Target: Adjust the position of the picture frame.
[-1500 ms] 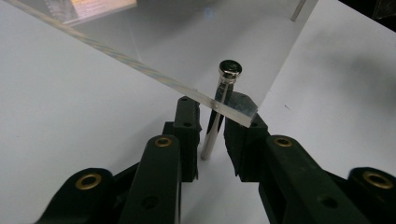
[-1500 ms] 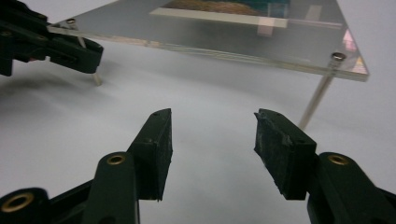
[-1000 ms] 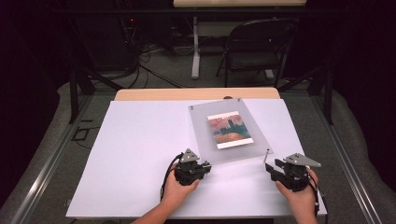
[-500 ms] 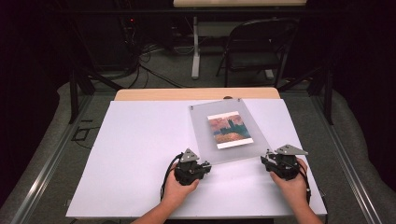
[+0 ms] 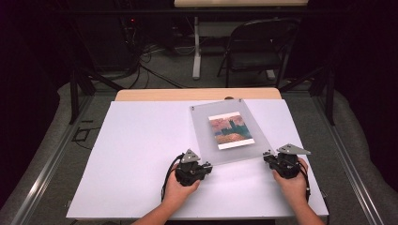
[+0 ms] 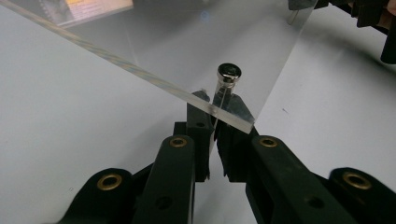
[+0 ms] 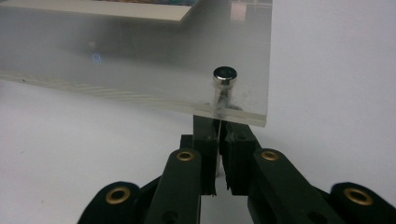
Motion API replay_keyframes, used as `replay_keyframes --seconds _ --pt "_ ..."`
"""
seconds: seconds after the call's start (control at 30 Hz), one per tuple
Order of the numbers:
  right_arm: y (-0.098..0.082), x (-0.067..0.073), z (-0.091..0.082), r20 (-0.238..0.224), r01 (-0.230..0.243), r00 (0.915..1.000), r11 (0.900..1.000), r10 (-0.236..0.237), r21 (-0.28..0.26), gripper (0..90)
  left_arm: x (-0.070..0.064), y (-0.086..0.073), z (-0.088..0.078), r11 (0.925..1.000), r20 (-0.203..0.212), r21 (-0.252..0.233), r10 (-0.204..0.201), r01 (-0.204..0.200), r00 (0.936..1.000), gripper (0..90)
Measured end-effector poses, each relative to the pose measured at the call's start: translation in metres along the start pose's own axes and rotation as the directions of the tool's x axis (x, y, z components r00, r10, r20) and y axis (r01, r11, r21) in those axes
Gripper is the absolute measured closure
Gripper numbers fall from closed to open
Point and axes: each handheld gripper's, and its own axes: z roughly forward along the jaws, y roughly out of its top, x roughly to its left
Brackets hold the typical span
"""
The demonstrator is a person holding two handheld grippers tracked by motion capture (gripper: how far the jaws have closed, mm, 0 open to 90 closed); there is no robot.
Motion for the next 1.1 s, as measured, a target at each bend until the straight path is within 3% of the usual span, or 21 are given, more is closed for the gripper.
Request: replay_keyframes --seconds 0.4,0.8,0.83,1.1 --pt "0.004 0.002 -0.003 -0.002 -0.004 1.0 1.0 0.004 -0.01 85.5 0.002 0.003 -0.005 0.9999 -0.004 0.004 -0.011 0.011 0.9999 84.2" --pt "0.016 0.022 -0.01 -0.086 0.0 0.9963 0.999 -0.003 -0.034 85.5 0.018 0.01 -0.035 0.9986 -0.035 -0.03 -0.045 0.044 0.9984 85.0" --pt "0.018 0.027 -0.01 -0.102 -0.006 0.9948 0.999 0.003 -0.038 85.5 0.021 0.011 -0.039 0.9976 -0.055 -0.04 -0.059 0.057 0.9968 85.0" --pt "0.028 0.041 -0.009 -0.143 -0.014 0.9898 0.999 0.007 -0.043 85.5 0.034 0.016 -0.055 0.996 -0.08 -0.051 -0.077 0.073 0.9938 85.2"
